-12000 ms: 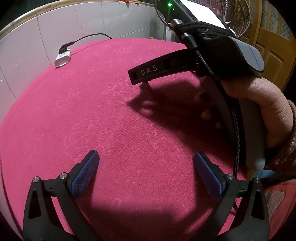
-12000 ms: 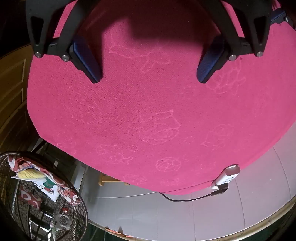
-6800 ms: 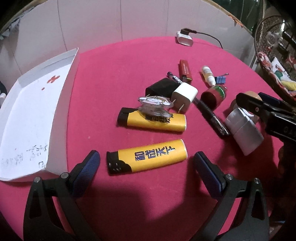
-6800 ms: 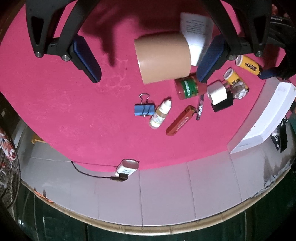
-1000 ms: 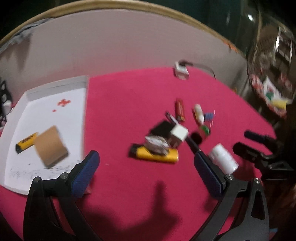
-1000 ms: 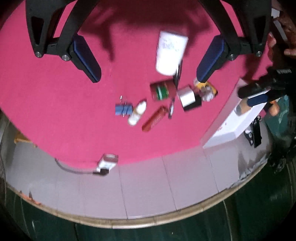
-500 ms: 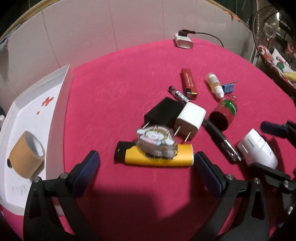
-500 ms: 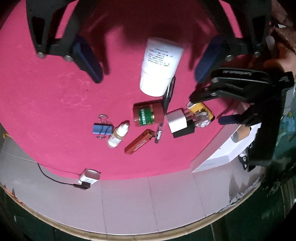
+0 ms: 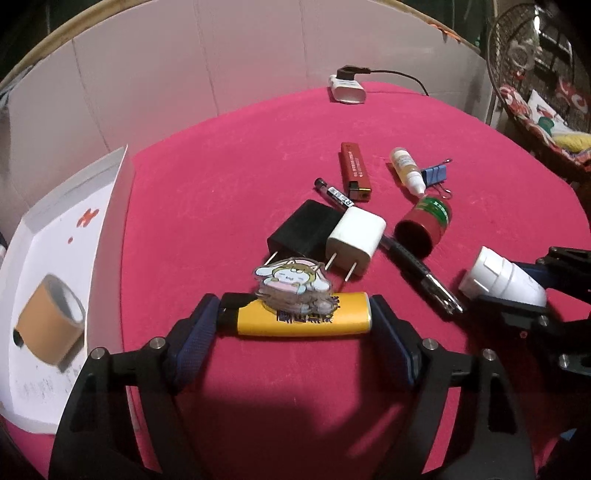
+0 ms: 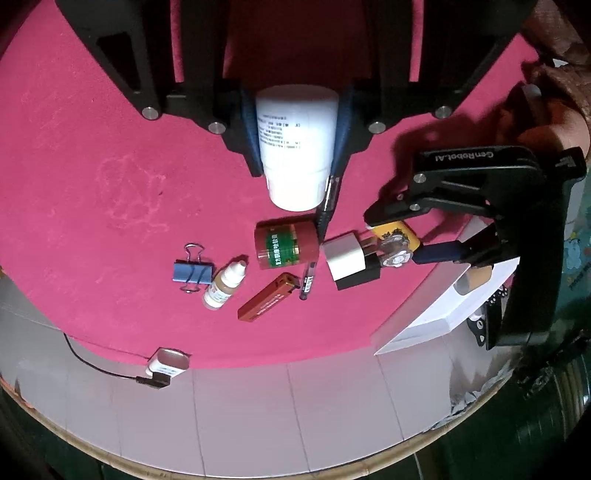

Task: Organize rigid objects
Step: 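Grasp the second yellow lighter with the left gripper while the right gripper grasps the white bottle, then carry the yellow lighter and white bottle over the white tray with both grippers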

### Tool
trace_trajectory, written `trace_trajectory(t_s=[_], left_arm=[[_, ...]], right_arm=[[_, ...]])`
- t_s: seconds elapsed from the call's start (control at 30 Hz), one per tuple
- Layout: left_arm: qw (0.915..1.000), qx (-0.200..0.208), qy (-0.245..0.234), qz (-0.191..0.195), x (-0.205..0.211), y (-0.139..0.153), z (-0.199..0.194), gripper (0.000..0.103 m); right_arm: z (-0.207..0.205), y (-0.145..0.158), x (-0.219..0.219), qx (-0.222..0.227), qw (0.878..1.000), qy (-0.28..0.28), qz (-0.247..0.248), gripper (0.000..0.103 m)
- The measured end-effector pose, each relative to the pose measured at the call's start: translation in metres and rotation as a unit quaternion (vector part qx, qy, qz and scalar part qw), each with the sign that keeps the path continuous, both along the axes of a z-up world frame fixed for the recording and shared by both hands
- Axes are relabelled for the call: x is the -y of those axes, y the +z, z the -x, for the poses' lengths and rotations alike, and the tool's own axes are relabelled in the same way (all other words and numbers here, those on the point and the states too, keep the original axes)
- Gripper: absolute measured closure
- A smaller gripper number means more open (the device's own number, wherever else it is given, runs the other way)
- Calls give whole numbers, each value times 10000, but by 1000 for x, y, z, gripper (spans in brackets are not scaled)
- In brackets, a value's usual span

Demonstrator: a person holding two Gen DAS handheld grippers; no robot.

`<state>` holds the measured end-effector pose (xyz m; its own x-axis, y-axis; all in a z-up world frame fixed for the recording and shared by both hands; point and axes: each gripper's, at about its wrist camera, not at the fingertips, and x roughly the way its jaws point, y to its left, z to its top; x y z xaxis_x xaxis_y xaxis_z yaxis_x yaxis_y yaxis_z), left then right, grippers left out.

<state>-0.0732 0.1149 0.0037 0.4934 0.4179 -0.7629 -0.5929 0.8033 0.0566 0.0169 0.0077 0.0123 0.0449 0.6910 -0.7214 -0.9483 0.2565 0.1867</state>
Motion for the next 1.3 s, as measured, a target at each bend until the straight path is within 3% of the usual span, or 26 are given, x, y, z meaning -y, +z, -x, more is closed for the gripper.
trace_trajectory(t_s=[0.17, 0.43, 0.63, 1.3], left_arm=[[9999, 137, 54, 51, 4, 7, 6, 21], [9969, 678, 56, -399, 17, 51, 20, 21], [9939, 960, 156, -513, 19, 71, 31, 21], [9879, 1259, 681, -594, 13, 86, 69, 21]], right_arm=[[-7, 8, 6, -68, 9998, -137, -157, 67], [-17, 36, 15, -62, 9978, -304, -590, 67], [-11, 49, 17, 25, 9957, -167, -915, 67], [-1, 77, 15, 201, 9914, 21, -1293, 67]])
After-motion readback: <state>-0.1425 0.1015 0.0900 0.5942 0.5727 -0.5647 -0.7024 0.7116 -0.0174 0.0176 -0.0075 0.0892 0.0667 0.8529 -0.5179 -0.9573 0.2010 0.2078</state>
